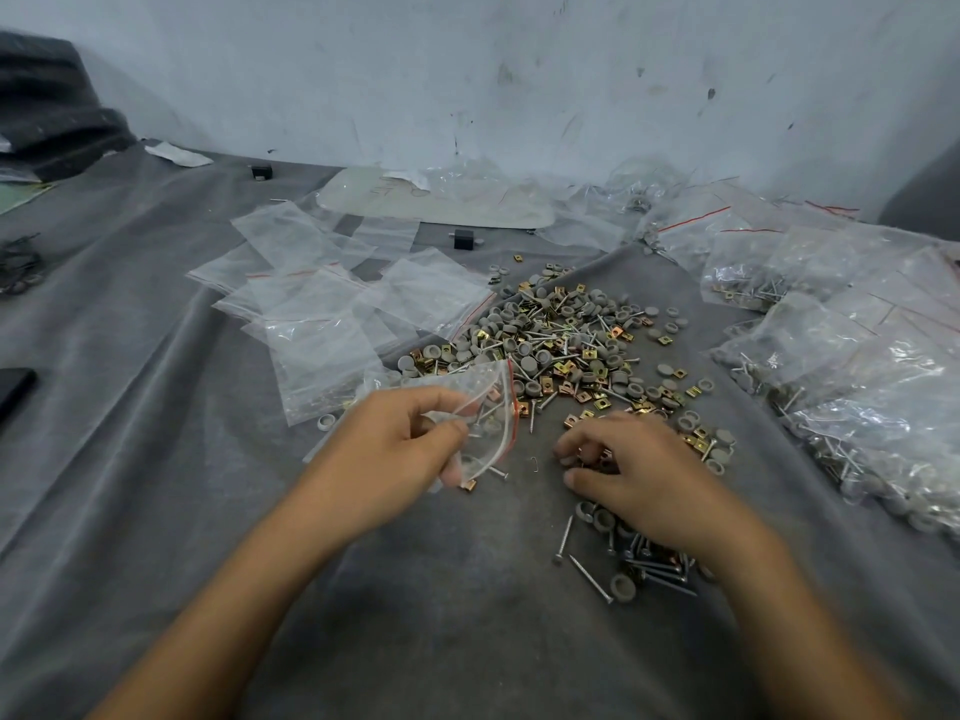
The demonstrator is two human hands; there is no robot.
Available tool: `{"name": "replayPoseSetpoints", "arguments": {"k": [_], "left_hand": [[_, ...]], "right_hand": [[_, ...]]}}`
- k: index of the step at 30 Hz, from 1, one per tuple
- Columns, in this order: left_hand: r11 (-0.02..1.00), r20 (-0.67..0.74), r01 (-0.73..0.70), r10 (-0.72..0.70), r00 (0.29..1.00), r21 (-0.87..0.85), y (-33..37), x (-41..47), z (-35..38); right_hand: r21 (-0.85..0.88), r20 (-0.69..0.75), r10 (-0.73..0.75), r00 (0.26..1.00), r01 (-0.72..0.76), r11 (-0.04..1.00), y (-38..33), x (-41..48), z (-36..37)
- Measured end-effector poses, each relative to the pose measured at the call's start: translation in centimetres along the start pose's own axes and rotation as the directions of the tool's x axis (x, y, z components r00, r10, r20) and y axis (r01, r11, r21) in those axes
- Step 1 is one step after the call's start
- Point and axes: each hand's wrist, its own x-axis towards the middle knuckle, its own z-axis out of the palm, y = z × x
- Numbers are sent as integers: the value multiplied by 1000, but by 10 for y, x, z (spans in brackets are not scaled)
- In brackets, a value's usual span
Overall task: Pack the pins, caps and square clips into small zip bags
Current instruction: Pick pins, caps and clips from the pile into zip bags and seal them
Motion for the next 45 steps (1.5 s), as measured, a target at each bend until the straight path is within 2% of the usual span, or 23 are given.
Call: {"name": "replayPoseSetpoints", "arguments": {"k": [5, 8, 11, 16, 19, 24, 27, 29, 31, 36, 41, 45], "left_hand": [[1000, 3, 1, -1, 1000, 17, 1, -1, -1], [1000, 3, -2, 2, 1000, 29, 1, -1, -1], [998, 12, -7, 6, 1000, 55, 1, -1, 0], [996, 38, -7, 4, 999, 86, -1, 0, 4], [997, 49, -12, 8, 999, 82, -4, 0, 4], [999, 60, -5, 2, 998, 49, -4, 1, 3], [1000, 45, -3, 1, 999, 29, -4, 2, 3], [999, 33, 3, -4, 999, 36, -5, 2, 2], [999, 34, 13, -14, 999, 51, -5, 2, 1], [998, 42, 18, -21, 999, 61, -3, 1, 1], [998, 35, 28, -30, 999, 52, -3, 2, 1], [998, 36, 30, -32, 999, 57, -3, 2, 1]], "right_hand": [[-44, -62, -38, 997, 36, 998, -2, 1, 3], [-11, -131, -48, 990, 47, 999, -4, 1, 4], [186, -221, -31, 975, 73, 980, -7, -1, 3], [506, -197, -54, 979, 149, 850, -22, -3, 6], [568, -183, -83, 980, 174, 804, -31, -1, 13], [640, -105, -70, 992, 122, 759, -37, 0, 16], [488, -110, -82, 991, 126, 864, -28, -2, 7], [327, -34, -84, 996, 91, 941, -19, -7, 2], [228, 30, -66, 997, 58, 972, -13, -12, -1], [125, -13, -92, 996, 93, 988, -7, -16, -9], [-106, 186, -43, 982, 63, 992, 4, -23, -16], [-148, 142, -55, 988, 77, 986, 1, -18, -14]]}}
